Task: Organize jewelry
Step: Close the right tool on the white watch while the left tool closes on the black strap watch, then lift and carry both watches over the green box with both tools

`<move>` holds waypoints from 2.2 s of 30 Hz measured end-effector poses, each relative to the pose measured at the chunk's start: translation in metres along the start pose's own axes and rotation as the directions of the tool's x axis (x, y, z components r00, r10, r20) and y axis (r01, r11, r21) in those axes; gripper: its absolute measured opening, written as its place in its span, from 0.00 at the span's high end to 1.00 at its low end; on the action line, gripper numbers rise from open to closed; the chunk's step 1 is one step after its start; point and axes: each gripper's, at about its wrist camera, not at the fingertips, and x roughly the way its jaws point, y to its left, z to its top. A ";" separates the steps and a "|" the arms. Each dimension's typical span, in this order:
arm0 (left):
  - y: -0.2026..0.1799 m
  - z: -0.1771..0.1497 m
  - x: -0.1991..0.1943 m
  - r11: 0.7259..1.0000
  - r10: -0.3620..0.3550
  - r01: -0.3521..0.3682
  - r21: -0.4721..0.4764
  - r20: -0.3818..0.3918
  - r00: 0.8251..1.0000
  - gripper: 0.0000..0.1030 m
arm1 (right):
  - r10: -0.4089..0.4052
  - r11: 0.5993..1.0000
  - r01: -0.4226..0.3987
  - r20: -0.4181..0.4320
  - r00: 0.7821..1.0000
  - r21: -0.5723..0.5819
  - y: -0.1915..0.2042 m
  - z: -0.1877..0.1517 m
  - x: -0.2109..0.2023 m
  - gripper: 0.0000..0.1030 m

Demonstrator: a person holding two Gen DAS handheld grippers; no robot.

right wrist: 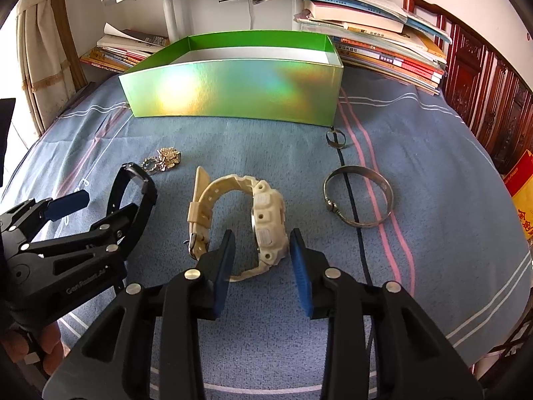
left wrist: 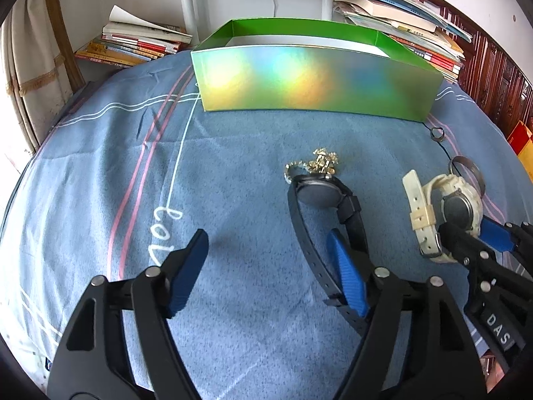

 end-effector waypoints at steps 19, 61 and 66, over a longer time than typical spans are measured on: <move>0.004 -0.001 0.002 1.000 -0.007 0.007 -0.026 -0.002 1.000 0.24 | -0.005 1.000 0.005 -0.003 1.000 0.011 -0.003 0.000 0.002 0.61; 0.000 -0.002 -0.006 0.999 -0.043 0.043 0.001 0.024 0.999 0.75 | -0.003 1.000 0.003 0.008 1.000 -0.010 0.000 -0.004 -0.001 0.80; 0.012 0.000 -0.009 0.996 -0.078 0.079 -0.042 0.015 0.997 0.97 | -0.010 1.000 0.010 0.016 1.000 0.015 -0.008 -0.004 -0.006 0.80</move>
